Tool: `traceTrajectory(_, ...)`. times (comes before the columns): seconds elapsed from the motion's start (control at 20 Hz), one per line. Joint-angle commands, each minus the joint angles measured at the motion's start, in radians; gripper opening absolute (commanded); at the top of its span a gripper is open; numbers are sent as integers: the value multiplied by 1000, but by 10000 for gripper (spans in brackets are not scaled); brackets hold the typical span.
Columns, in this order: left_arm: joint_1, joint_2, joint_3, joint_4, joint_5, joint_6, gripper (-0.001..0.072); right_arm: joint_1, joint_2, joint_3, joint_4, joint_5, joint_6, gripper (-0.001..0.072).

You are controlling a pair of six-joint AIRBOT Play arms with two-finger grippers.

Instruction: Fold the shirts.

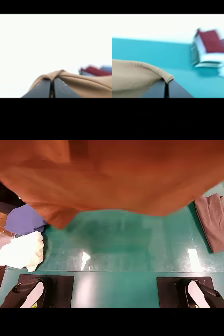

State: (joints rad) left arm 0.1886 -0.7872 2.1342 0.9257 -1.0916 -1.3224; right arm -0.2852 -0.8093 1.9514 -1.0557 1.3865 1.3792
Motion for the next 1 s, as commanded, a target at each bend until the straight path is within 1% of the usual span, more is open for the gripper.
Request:
traceTrajectory(0.0, 0, 13, 127, 1, 3, -17, 24, 1, -26, 201, -190, 124, 40, 16)
traceTrajectory(0.1, 0, 7, 75, 2, -19, -42, 24, 1, -54, 206, -202, 178, 42, 16)
traceTrajectory(0.15, 0, 6, -4, 2, -28, -48, 24, 1, -69, 182, -200, 195, 42, 16)
traceTrajectory(0.3, 0, -6, -312, -3, -82, -63, 24, 1, -126, 14, -195, 219, 42, 16)
traceTrajectory(0.4, 0, -46, -516, -39, -106, -60, 24, 4, -197, -86, -195, 230, 39, 15)
traceTrajectory(0.5, 0, -120, -689, -89, -108, -34, 24, 25, -291, -171, -203, 230, 33, 16)
traceTrajectory(0.6, -21, -219, -797, -91, -97, 30, 24, 57, -390, -249, -203, 224, 33, 16)
traceTrajectory(0.65, -40, -278, -821, -83, -63, 74, 23, 75, -439, -283, -203, 206, 33, 16)
traceTrajectory(0.7, -58, -341, -824, -80, -15, 99, 24, 93, -494, -313, -203, 179, 33, 16)
traceTrajectory(0.9, -116, -559, -816, -80, 254, 102, 24, 140, -699, -340, -201, 61, 34, 16)
traceTrajectory(0.95, -120, -605, -803, -81, 316, 120, 24, 150, -748, -321, -200, 25, 34, 16)
